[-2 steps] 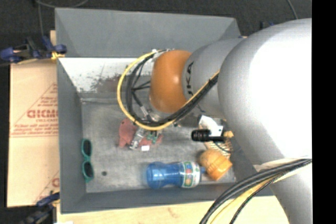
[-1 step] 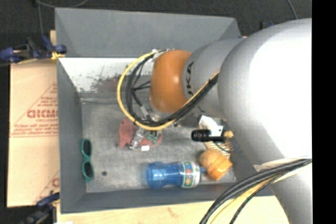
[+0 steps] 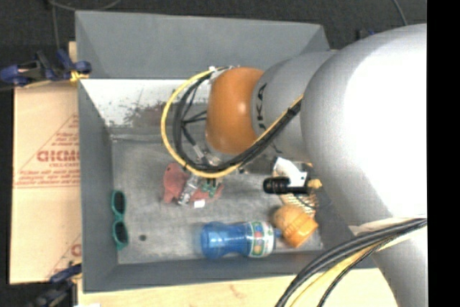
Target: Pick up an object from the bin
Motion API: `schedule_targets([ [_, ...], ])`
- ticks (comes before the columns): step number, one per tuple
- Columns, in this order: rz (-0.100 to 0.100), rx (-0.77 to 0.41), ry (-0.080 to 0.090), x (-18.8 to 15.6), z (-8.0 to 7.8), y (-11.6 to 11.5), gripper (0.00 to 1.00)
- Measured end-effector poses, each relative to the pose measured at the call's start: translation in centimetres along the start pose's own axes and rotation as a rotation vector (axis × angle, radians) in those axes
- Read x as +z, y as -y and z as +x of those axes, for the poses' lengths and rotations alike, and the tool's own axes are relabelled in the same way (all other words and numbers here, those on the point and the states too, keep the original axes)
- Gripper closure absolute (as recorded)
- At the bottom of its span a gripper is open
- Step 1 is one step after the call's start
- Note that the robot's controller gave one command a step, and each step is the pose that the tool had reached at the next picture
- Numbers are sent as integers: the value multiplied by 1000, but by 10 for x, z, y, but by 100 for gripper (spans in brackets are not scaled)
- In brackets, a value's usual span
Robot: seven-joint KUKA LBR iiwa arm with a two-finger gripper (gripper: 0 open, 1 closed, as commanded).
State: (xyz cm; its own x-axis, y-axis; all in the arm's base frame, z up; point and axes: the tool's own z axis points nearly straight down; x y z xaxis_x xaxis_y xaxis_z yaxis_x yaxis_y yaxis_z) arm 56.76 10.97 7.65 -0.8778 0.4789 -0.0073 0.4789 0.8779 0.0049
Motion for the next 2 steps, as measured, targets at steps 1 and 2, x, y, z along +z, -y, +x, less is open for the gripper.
schedule_targets([
  [1,6,-3,-9,-14,2,1,100],
  [2,4,-5,-8,-37,1,0,100],
])
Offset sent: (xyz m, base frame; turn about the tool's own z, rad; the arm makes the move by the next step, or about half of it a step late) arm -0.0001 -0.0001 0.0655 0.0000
